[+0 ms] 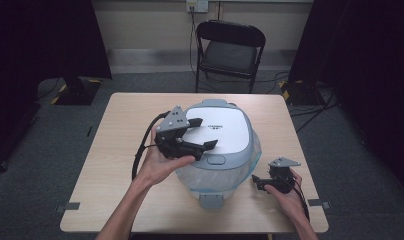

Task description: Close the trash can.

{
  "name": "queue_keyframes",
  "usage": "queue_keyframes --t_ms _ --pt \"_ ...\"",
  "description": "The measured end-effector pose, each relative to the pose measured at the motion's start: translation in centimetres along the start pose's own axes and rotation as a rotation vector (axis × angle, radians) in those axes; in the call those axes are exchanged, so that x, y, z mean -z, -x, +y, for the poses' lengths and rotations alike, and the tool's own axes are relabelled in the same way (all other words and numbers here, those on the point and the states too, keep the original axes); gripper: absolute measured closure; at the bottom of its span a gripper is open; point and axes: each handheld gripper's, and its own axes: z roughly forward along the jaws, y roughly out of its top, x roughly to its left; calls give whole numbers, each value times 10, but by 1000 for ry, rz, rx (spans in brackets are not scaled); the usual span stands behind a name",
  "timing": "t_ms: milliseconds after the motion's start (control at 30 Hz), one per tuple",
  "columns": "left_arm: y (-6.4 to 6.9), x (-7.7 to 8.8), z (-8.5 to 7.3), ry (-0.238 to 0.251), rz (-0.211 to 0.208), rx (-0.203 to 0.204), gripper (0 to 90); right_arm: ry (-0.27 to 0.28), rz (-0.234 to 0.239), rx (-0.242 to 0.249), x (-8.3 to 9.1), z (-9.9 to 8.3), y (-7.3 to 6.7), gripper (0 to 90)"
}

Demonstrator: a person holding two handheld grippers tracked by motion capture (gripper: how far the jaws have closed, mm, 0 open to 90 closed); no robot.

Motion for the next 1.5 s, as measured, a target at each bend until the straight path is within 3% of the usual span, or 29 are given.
queue_keyframes --t_ms 200,300,433,700,867,967,1067,1167,1267,1500 --pt "0 0 0 5 6 15 183 0 0 0 0 0 0 147" --pt "-4 2 0 31 -10 54 177 0 0 0 0 0 0 146" --pt "-8 5 0 40 -1 74 177 0 0 1 0 0 0 146" --pt "-17 21 -3 72 62 93 186 1 1 1 0 0 0 146" --pt "-27 41 -10 100 98 154 186 1 0 1 0 0 0 146" --pt "-33 51 -17 90 122 173 182 0 0 0 0 0 0 146" --pt "-38 61 -27 95 165 184 172 0 0 0 0 0 0 146" --pt "-43 71 -40 117 190 234 186 0 0 0 0 0 0 146" --pt "-46 81 -58 69 233 234 186 0 0 0 0 0 0 146" --pt "-58 95 -114 -31 339 313 186 0 0 0 0 0 0 146"
